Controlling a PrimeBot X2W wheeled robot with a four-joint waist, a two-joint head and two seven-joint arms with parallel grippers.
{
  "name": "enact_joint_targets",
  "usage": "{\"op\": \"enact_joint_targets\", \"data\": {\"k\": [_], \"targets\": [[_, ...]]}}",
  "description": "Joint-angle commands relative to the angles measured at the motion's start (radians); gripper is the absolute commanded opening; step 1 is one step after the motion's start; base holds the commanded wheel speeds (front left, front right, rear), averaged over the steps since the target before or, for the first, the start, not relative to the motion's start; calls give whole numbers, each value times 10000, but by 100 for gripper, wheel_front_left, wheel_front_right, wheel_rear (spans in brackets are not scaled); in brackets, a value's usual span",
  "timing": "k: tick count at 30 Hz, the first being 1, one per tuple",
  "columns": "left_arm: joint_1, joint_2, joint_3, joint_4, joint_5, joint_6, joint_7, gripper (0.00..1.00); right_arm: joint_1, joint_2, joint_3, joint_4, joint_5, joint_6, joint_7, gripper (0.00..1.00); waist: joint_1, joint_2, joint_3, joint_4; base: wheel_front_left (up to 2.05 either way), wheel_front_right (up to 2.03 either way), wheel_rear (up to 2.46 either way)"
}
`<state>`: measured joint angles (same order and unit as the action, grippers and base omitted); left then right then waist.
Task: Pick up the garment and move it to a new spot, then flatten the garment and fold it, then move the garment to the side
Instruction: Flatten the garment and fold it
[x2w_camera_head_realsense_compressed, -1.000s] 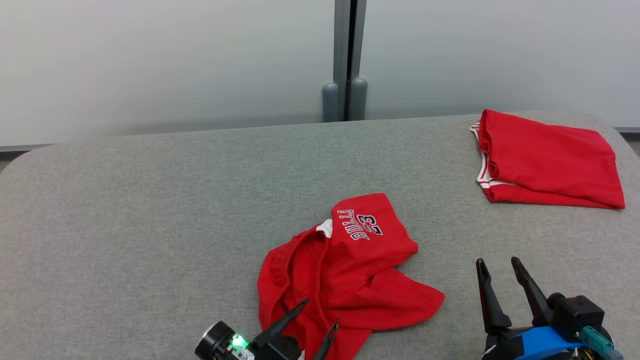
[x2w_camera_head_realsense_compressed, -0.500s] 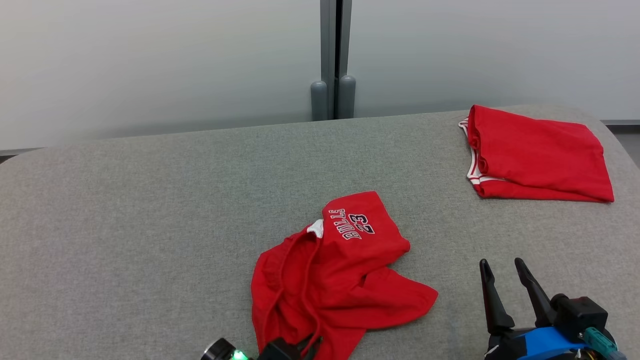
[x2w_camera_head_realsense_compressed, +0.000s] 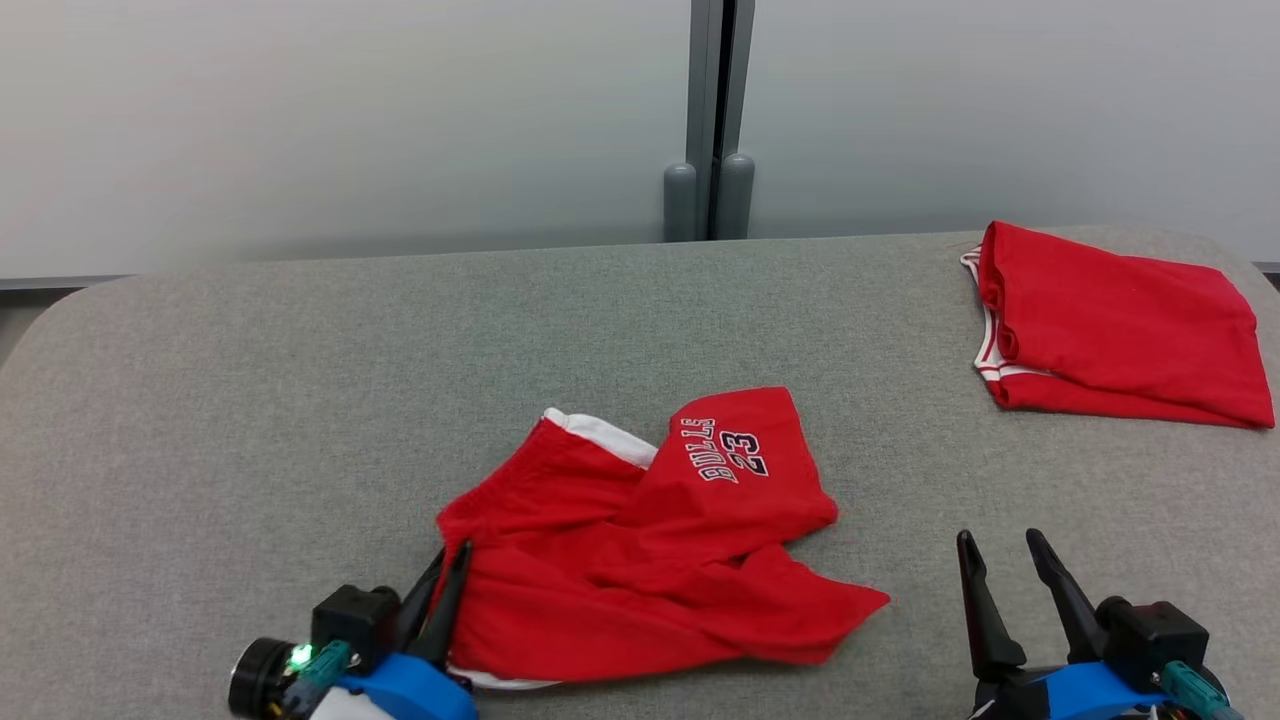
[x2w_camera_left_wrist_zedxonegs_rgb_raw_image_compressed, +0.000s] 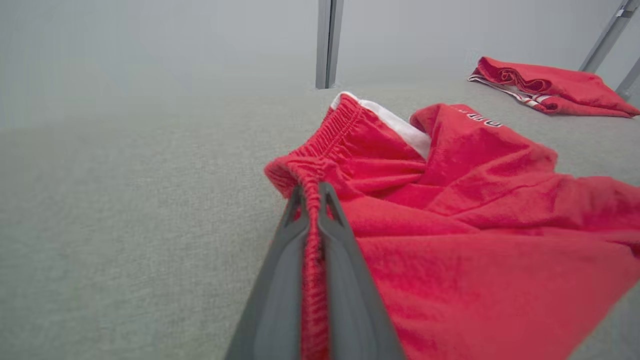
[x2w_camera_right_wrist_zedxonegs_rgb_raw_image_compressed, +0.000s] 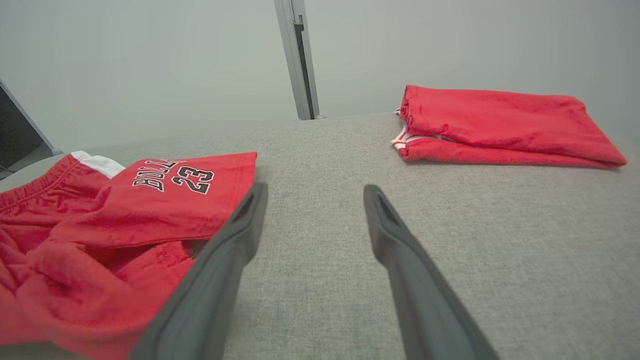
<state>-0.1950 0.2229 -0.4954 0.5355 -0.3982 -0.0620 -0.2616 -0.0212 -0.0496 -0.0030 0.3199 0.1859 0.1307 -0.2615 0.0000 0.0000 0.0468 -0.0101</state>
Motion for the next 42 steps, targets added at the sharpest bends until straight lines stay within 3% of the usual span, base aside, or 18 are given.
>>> {"op": "enact_joint_targets", "data": {"k": [1, 10, 11, 12, 18, 31, 42], "targets": [[182, 167, 168, 21, 15, 55, -39, 0, -110, -19, 16, 60, 8, 1, -49, 100, 0, 0, 10, -6, 0, 0, 0], [895, 160, 1548, 155, 24, 43, -42, 2, -130, -19, -69, 332, -54, 1, -49, 100, 0, 0, 90, -59, 0, 0, 0], [915, 111, 1611, 153, 95, 7, -43, 69, -120, -19, -60, 339, -49, 1, -49, 100, 0, 0, 94, -42, 0, 0, 0], [918, 41, 1679, 110, 188, 9, -43, 100, -102, -20, -68, 345, -43, 1, -49, 100, 0, 0, 95, -3, 0, 0, 0], [1086, -265, 2358, -760, 869, 83, -43, 100, -98, -20, -127, 324, -67, 1, -49, 100, 0, 0, 9, 256, 0, 0, 0], [2375, -870, 4840, -3182, 2161, 259, -43, 100, 67, -22, -44, 268, -47, 1, -49, 100, 0, 0, -264, 619, 0, 0, 0], [3243, -1253, 5634, -3255, 3083, -2, -43, 100, 249, -21, 432, 520, -58, 1, -49, 100, 0, 0, -388, 601, 0, 0, 0]]}}
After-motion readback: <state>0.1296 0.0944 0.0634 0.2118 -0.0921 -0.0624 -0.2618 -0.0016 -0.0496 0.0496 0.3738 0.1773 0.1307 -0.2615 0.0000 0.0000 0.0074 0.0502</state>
